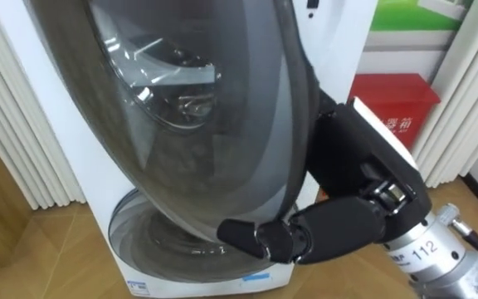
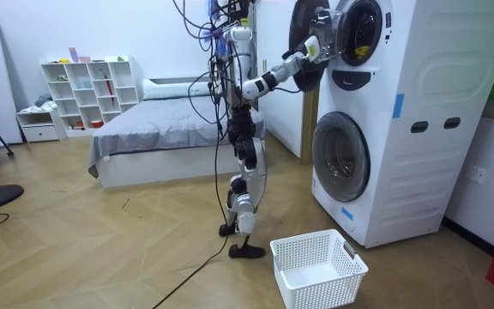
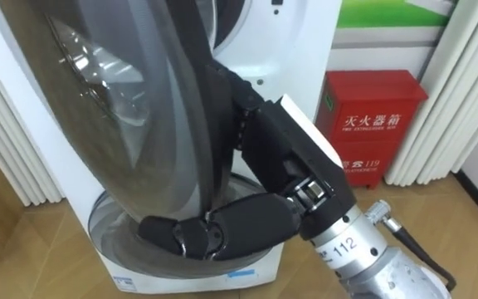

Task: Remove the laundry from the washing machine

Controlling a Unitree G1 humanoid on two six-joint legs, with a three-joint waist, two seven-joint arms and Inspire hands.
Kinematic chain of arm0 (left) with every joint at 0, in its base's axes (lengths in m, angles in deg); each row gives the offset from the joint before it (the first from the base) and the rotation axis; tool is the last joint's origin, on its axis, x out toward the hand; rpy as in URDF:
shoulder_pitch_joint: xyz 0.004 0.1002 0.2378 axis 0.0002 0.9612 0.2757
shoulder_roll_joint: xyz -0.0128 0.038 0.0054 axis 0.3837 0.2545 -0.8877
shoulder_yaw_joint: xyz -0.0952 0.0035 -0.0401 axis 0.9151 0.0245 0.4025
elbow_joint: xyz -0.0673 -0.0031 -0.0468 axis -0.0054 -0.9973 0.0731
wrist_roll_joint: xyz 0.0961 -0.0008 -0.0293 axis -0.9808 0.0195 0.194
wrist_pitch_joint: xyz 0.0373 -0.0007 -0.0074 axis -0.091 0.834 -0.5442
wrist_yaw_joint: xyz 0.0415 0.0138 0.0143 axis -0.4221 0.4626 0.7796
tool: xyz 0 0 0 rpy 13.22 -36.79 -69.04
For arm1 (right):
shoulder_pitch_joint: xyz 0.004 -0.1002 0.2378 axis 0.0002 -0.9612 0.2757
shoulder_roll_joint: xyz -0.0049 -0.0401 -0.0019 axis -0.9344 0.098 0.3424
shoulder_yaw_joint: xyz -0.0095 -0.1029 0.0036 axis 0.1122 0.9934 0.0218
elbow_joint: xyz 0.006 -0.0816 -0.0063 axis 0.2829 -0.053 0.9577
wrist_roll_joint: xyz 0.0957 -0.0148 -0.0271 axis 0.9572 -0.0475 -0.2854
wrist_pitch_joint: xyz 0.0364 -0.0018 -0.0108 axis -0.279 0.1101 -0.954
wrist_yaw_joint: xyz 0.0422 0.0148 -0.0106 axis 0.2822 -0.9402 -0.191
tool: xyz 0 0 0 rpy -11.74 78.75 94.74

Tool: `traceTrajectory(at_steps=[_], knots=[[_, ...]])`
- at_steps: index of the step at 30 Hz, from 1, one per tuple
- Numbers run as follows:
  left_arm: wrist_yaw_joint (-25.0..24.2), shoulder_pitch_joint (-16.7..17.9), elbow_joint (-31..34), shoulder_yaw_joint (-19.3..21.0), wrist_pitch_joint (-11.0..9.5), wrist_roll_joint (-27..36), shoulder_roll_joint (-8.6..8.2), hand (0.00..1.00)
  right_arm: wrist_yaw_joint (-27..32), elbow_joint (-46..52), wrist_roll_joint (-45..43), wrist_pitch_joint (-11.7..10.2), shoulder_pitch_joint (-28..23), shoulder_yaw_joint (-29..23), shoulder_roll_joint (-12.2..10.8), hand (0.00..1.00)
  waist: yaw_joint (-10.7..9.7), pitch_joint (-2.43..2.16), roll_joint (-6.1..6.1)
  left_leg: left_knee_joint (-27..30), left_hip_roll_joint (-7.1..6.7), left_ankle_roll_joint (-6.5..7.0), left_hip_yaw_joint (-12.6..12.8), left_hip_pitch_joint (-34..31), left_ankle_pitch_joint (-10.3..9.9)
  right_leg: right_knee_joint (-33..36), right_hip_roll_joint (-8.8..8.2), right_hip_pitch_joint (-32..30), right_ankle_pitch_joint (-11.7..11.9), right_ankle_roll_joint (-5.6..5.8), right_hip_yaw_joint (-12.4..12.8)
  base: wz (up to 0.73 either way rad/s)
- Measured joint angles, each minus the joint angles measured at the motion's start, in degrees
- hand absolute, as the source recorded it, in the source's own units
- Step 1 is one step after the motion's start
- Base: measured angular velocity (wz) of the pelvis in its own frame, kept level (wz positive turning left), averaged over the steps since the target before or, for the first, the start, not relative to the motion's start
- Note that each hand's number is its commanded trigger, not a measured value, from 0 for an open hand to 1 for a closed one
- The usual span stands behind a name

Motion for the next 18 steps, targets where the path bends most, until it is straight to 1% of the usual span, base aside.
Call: traceTrajectory(at_steps=[2, 3, 9, 10, 12, 14, 18], knots=[[0.02, 0.08, 0.00, 0.01, 0.00, 0.03, 0.71, 0.00, 0.00, -0.30, 0.08, 0.00, 0.00, 0.23, -0.14, 0.00, 0.15, -0.07, -0.72, 0.15, 0.21, -0.09, -0.14, -0.10, 0.05, -0.02, 0.19, 0.02, 0.04, -0.32, -0.41, 0.04], [0.00, 0.10, 0.00, 0.01, 0.00, 0.02, 0.77, 0.00, -0.02, -0.33, 0.08, 0.01, 0.00, 0.23, -0.14, 0.00, 0.22, -0.08, -0.82, 0.21, 0.24, -0.11, -0.25, -0.13, 0.07, -0.02, 0.22, 0.02, 0.04, -0.36, -0.47, 0.06], [-0.53, 0.83, 0.13, 0.12, -0.03, 0.04, 0.74, 0.00, -0.06, -0.90, 0.19, 0.00, 0.00, 0.25, -0.19, 0.00, 0.91, -0.12, -0.85, 1.03, 0.49, -0.32, -0.33, -0.95, 0.19, -0.10, 0.18, -0.13, 0.04, -0.60, -1.53, 0.08], [-0.56, 0.94, 0.34, 0.13, -0.03, 0.03, 0.72, 0.00, -0.06, -1.16, 0.20, -0.19, 0.00, 0.25, -0.21, 0.00, 1.07, -0.18, -0.87, 1.02, 0.52, -0.38, -0.33, -1.07, 0.22, 0.07, 0.15, -0.36, -0.09, -0.76, -1.73, 0.06], [-0.56, 0.97, 0.70, 0.13, -0.04, 0.03, 0.72, 0.00, 0.02, -1.29, 0.23, -0.44, 0.00, 0.25, -0.21, 0.00, 1.53, -0.22, -0.89, 1.02, 0.61, -0.66, -0.33, -1.41, 0.39, 0.29, 0.16, -0.81, -0.10, -0.84, -1.89, 0.05], [-0.61, 1.00, 0.77, 0.13, -0.04, 0.04, 0.72, 0.00, 0.02, -1.56, 0.23, -0.65, 0.00, 0.28, -0.21, 0.00, 1.94, -0.22, -0.89, 1.03, 0.71, -0.93, -0.33, -1.54, 0.57, 0.46, 0.19, -0.89, -0.09, -1.15, -2.21, 0.07], [-0.87, 1.25, 0.78, 0.12, -0.03, 0.04, 0.71, 0.00, 0.01, -1.87, 0.24, -0.92, 0.00, 1.28, -0.31, 0.00, 2.34, -0.23, -0.92, 1.13, 1.00, -1.19, -0.33, -1.56, 0.72, 0.86, 0.28, -0.96, -0.28, -1.45, -2.57, 0.05]])
